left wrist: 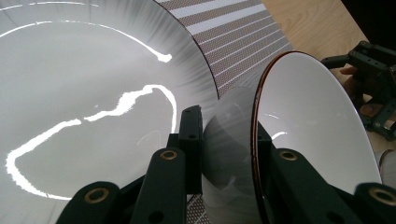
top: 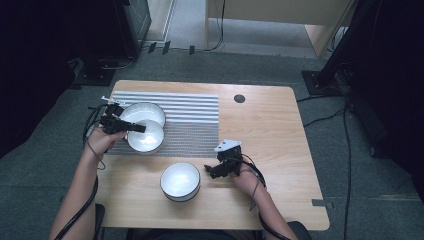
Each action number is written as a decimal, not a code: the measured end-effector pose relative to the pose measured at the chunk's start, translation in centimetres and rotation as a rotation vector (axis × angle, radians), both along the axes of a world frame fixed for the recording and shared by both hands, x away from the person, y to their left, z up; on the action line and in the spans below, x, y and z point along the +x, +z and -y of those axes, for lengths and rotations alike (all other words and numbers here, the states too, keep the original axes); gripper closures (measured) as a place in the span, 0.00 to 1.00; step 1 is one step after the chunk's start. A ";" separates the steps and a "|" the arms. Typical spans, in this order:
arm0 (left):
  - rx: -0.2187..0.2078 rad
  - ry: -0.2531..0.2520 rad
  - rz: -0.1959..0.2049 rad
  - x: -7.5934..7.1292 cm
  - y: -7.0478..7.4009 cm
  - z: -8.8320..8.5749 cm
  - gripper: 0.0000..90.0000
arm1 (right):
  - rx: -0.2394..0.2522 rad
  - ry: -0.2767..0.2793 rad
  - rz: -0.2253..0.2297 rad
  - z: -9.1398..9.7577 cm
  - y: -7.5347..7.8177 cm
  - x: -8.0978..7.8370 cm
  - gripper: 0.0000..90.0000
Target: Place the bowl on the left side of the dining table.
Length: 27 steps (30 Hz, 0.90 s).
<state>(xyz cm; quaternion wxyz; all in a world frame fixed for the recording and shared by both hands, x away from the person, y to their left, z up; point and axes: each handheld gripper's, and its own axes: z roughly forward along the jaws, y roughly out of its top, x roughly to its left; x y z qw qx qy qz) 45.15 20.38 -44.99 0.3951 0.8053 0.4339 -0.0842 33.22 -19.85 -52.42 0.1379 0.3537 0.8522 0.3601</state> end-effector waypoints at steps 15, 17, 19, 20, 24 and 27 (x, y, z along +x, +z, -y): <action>-0.019 -0.002 -0.020 1.2 -0.3 0.2 0.84 | 0.000 -0.001 0.000 0.0 0.0 0.0 0.00; -0.021 0.002 -0.022 1.2 -0.3 0.1 0.84 | 0.000 0.000 0.000 0.0 0.0 0.0 0.00; -0.019 0.003 -0.020 1.3 -0.3 0.1 0.84 | 0.000 0.000 0.000 0.0 0.0 0.0 0.00; -0.020 0.004 -0.020 1.3 -0.3 0.1 0.84 | 0.000 0.000 0.000 0.0 0.0 0.0 0.00; -0.022 0.012 -0.027 1.7 -0.5 0.0 0.84 | 0.000 0.000 0.000 0.0 0.0 0.0 0.00; -0.024 0.018 -0.028 2.0 -0.6 -0.1 0.84 | 0.000 -0.001 -0.001 0.0 0.0 0.0 0.00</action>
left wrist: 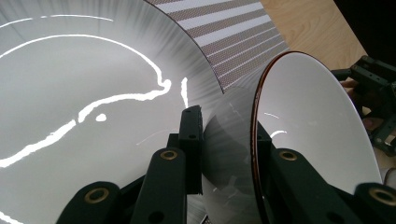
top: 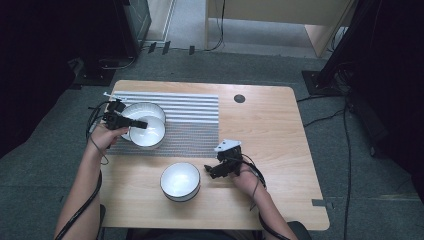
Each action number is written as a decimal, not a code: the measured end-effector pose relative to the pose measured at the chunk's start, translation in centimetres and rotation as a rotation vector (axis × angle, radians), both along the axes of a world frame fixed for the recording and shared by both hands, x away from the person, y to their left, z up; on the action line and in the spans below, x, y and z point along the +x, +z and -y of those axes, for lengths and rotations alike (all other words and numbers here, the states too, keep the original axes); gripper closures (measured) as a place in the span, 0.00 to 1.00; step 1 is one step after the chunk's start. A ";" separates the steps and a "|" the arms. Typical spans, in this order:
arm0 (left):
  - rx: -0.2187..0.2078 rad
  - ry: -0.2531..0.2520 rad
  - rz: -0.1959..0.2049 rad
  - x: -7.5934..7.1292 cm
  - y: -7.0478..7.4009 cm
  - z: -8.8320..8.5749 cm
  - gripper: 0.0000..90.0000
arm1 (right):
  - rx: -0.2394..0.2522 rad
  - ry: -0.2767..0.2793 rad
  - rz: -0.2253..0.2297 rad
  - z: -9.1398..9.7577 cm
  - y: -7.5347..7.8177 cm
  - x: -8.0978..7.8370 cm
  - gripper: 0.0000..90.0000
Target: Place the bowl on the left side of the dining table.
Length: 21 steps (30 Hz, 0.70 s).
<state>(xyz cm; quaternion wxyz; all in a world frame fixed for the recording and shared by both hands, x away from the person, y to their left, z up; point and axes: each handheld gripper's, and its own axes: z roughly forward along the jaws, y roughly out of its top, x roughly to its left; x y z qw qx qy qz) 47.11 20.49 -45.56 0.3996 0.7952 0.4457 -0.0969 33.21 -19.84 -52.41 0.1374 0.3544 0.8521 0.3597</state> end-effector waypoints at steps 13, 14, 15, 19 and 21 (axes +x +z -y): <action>-0.007 0.020 0.003 0.9 0.4 -0.2 0.84 | 0.000 0.001 0.001 0.0 0.0 0.0 0.00; -0.003 0.021 0.004 1.0 0.4 -0.1 0.84 | 0.000 0.001 0.001 0.0 0.0 0.0 0.00; -0.004 0.024 0.003 1.1 0.4 -0.1 0.84 | 0.000 0.001 0.002 0.0 0.0 0.0 0.00; -0.014 0.027 0.005 1.5 0.4 -0.1 0.84 | 0.000 0.002 0.002 0.0 0.0 0.0 0.00; -0.012 0.023 0.010 1.7 0.6 -0.1 0.84 | 0.000 0.002 0.003 0.0 0.0 0.0 0.00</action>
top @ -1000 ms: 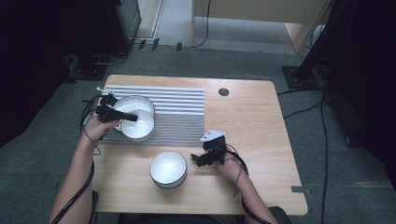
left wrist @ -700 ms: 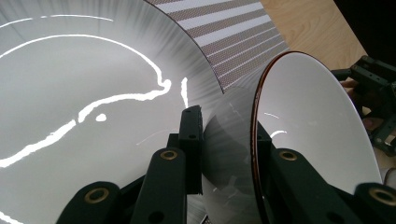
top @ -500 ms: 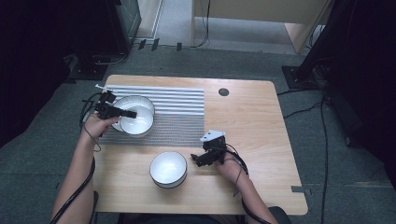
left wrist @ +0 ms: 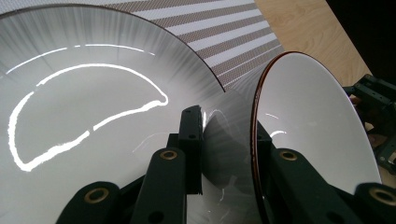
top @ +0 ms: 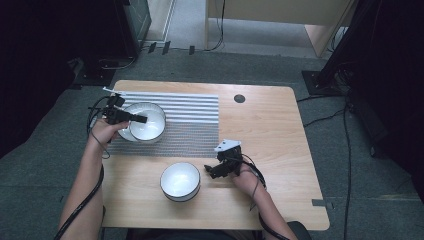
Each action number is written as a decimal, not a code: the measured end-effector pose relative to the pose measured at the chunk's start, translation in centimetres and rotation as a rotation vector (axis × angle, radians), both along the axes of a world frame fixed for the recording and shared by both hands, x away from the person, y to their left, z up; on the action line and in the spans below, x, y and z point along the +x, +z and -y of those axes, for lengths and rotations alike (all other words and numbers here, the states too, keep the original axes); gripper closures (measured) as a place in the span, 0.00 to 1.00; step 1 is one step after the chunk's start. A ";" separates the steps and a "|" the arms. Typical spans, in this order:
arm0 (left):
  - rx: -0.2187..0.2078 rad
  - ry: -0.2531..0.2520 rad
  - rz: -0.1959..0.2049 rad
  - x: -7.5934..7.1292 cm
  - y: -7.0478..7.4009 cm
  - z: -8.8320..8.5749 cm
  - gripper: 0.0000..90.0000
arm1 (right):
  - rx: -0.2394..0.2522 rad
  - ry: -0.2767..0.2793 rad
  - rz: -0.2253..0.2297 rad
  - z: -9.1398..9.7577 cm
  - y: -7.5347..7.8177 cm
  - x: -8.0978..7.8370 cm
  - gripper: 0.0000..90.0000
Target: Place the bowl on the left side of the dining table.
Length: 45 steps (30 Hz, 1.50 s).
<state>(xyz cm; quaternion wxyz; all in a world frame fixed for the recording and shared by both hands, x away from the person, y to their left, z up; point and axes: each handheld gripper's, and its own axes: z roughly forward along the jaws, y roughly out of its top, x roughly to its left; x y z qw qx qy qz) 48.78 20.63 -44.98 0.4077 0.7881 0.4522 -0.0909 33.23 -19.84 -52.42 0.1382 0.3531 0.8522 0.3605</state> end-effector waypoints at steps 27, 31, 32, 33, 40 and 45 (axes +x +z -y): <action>0.042 0.062 0.008 1.0 -1.1 -1.8 0.84 | 0.002 -0.002 -0.003 0.0 0.0 -0.1 0.00; 0.050 0.075 0.009 1.0 -1.3 -2.0 0.84 | 0.002 -0.002 -0.003 0.0 0.0 -0.1 0.00; 0.050 0.078 0.011 1.0 -1.3 -2.1 0.84 | 0.002 -0.001 -0.003 0.0 0.0 -0.1 0.00; 0.050 0.085 0.011 1.0 -1.4 -2.1 0.84 | 0.002 -0.002 -0.003 0.0 0.0 -0.1 0.00; 0.049 0.112 0.022 1.0 -1.5 -2.4 0.84 | 0.002 -0.002 -0.003 0.0 0.0 -0.1 0.00; 0.047 0.132 0.016 1.1 -1.8 -2.7 0.83 | 0.002 -0.002 -0.004 0.0 0.0 -0.1 0.00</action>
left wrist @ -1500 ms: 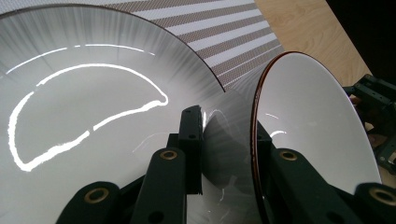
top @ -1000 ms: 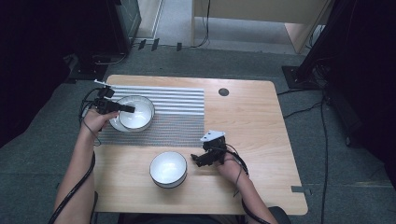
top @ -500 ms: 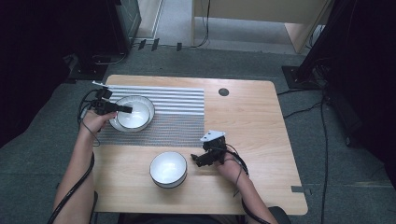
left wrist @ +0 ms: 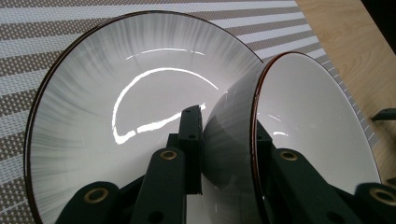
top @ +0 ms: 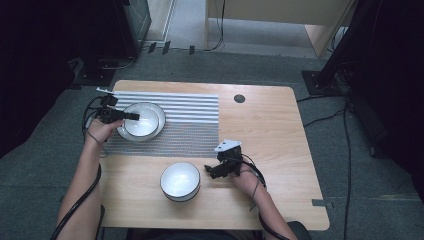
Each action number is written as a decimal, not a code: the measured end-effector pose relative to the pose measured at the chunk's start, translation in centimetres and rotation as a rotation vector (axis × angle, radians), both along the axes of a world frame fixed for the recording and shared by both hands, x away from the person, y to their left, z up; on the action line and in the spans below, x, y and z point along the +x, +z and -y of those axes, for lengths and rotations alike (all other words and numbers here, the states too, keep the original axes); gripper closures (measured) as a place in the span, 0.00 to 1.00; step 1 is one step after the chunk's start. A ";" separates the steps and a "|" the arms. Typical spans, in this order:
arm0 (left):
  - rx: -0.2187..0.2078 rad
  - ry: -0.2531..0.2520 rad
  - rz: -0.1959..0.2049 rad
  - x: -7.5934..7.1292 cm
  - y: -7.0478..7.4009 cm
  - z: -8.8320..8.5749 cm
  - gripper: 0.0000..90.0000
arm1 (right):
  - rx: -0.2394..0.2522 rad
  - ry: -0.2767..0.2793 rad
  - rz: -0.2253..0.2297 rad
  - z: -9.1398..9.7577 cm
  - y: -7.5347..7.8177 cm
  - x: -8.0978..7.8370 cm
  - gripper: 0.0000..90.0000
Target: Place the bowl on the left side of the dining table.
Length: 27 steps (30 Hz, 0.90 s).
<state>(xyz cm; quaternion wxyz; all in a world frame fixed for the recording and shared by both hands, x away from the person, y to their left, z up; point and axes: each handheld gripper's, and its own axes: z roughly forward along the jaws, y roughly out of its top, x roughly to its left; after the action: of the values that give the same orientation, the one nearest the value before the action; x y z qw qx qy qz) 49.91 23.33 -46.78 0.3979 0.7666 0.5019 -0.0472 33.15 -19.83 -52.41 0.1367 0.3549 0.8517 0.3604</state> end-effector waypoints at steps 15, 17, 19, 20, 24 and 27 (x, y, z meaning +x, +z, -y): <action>-0.004 0.032 -0.012 0.2 -0.7 -0.6 0.83 | 0.000 0.001 0.000 0.0 0.0 0.0 0.00; -0.007 0.041 -0.009 0.2 -0.7 -0.7 0.83 | 0.000 0.000 0.000 0.0 0.0 0.0 0.00; -0.012 0.050 -0.012 0.3 -0.9 -0.9 0.84 | 0.000 0.001 0.000 0.0 0.0 0.0 0.00; -0.014 0.055 -0.013 0.3 -1.0 -0.9 0.84 | 0.000 0.000 0.000 0.0 0.0 0.0 0.00; -0.012 0.063 -0.013 0.3 -1.1 -1.1 0.85 | 0.000 0.001 0.000 0.0 0.0 0.0 0.00; -0.008 0.069 -0.011 0.3 -1.1 -1.1 0.85 | 0.000 0.001 0.000 0.0 0.0 0.0 0.00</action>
<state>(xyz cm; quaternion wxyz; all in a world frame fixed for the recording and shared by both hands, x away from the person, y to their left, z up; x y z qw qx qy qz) 50.24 24.42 -47.84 0.3995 0.7470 0.5300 -0.0395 33.15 -19.84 -52.41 0.1368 0.3544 0.8519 0.3604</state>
